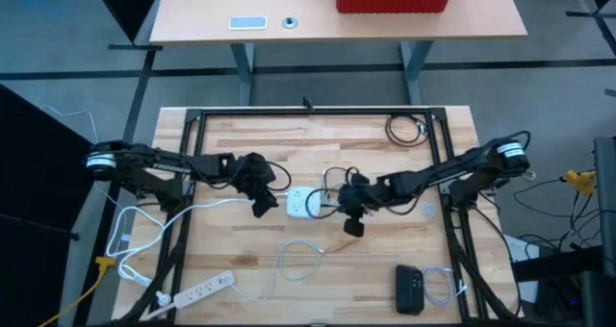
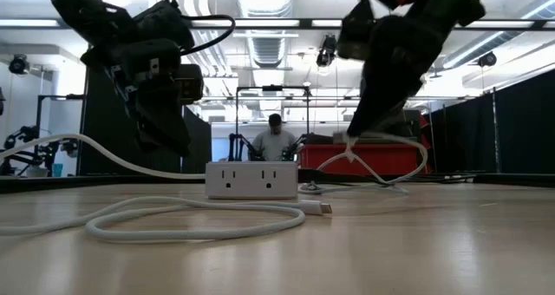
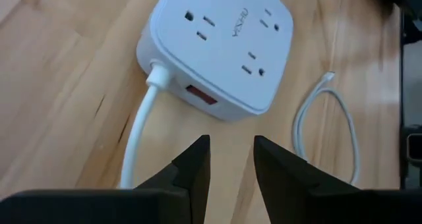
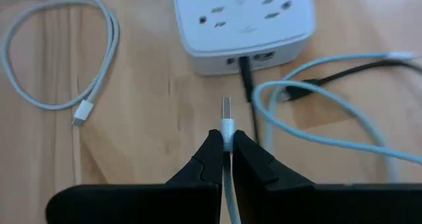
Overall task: Insert USB
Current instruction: Insert the blue USB cable into the top white outlet extension
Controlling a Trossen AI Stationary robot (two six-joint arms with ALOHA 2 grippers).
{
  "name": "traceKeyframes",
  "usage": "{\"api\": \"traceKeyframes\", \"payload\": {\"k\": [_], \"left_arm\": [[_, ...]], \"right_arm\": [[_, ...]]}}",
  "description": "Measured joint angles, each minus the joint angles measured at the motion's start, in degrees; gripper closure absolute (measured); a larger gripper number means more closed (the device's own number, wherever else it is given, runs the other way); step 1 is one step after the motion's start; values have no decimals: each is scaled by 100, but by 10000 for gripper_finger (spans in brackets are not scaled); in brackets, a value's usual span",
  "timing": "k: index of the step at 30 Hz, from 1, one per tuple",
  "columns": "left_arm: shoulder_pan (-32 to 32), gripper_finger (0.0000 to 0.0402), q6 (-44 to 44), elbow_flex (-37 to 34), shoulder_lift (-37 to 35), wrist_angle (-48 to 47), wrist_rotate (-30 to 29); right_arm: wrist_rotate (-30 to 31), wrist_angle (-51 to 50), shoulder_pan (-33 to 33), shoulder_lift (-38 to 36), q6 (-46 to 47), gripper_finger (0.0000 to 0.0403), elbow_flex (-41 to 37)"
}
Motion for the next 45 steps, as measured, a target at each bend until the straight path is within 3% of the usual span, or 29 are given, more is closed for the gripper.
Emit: {"api": "traceKeyframes", "payload": {"k": [6,14,29,45], "left_arm": [[2,300,1110,-94,22,96,-2],[-11,300,1218,-98,37,91,2],[-11,311,1696,-99,50,122,-116],[-17,324,1847,-211,52,227,-164]], "right_arm": [[25,-52,78,970,9,403,743],[76,-384,6,1772,-181,403,1427],[415,-407,-116,1560,-61,403,1363],[472,458,-110,1650,32,403,1203]]}}
